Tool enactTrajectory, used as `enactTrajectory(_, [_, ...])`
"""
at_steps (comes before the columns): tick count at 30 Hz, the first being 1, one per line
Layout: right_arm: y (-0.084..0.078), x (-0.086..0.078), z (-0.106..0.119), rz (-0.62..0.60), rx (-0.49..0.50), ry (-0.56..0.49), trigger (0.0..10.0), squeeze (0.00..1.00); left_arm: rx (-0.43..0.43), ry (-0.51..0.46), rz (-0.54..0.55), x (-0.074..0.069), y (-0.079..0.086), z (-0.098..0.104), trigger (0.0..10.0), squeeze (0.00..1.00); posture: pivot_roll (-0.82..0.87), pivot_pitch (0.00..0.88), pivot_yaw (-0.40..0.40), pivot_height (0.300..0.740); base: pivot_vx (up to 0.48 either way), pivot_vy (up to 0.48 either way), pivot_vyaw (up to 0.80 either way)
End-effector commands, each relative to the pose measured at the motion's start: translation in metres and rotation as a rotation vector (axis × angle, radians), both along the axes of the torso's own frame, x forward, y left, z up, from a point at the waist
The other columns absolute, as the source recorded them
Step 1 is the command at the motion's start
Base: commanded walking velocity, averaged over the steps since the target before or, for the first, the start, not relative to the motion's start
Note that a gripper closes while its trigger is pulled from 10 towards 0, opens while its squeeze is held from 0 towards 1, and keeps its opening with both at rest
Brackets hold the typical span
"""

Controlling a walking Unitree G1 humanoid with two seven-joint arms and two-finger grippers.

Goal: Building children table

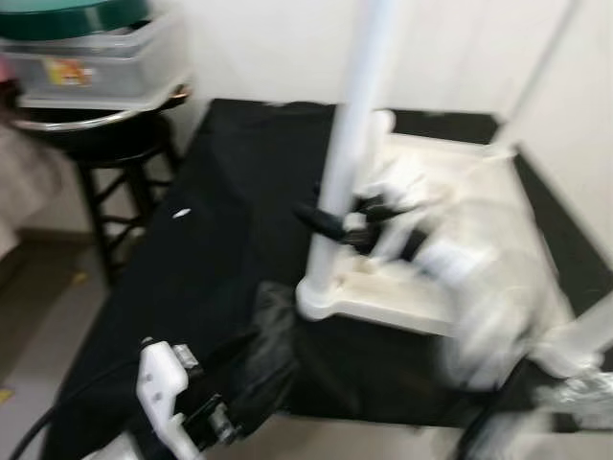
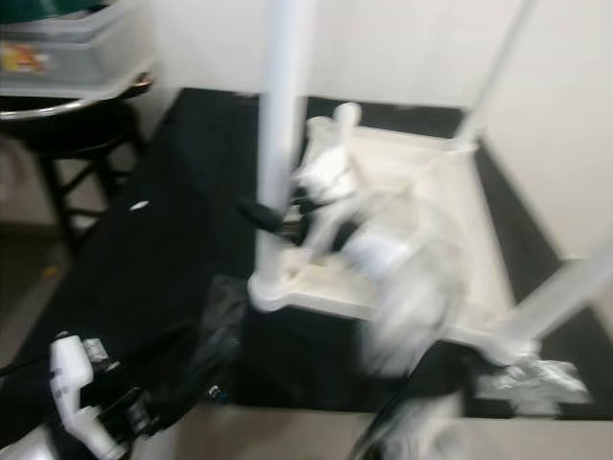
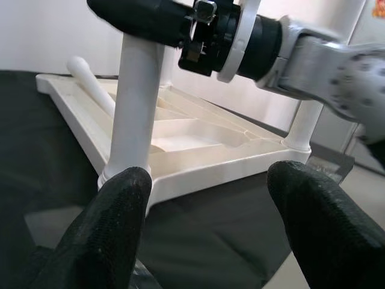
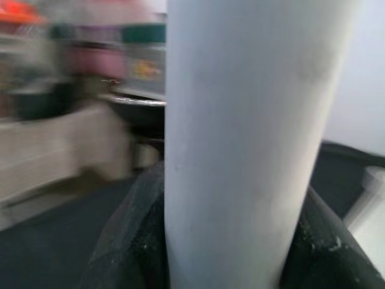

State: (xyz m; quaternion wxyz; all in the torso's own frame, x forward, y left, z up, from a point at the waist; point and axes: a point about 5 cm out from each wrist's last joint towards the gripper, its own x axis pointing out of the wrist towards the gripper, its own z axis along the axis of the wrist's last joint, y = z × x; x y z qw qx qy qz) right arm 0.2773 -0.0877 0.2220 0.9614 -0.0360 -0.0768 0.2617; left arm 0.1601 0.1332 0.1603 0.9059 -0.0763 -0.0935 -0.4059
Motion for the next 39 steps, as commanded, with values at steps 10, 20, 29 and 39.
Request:
enactTrajectory(10, [0.011,0.009,-0.012,0.167,-0.009,0.122,10.0,1.0,0.013,0.018,0.001,0.002,0.001,-0.005,10.0,0.0,0.08,0.125,-0.024,0.74,0.0,0.0,0.0])
enactTrajectory(20, [-0.031,0.025,0.032,0.582,-0.172,0.023,10.0,0.0,0.011,0.017,-0.007,0.002,-0.001,-0.005,10.0,0.0,0.09,0.128,-0.029,0.74,0.0,0.0,0.0])
enactTrajectory(29, [-0.055,0.059,0.063,0.776,-0.366,-0.022,10.0,0.0,0.017,0.019,-0.008,0.0,0.0,-0.005,10.0,0.0,0.12,0.128,-0.038,0.74,0.0,0.0,0.0])
enactTrajectory(39, [-0.059,0.062,0.07,0.935,-0.292,0.007,0.0,0.0,0.025,0.021,-0.011,-0.002,-0.002,-0.005,10.0,0.0,0.13,0.121,-0.039,0.74,0.0,0.0,0.0])
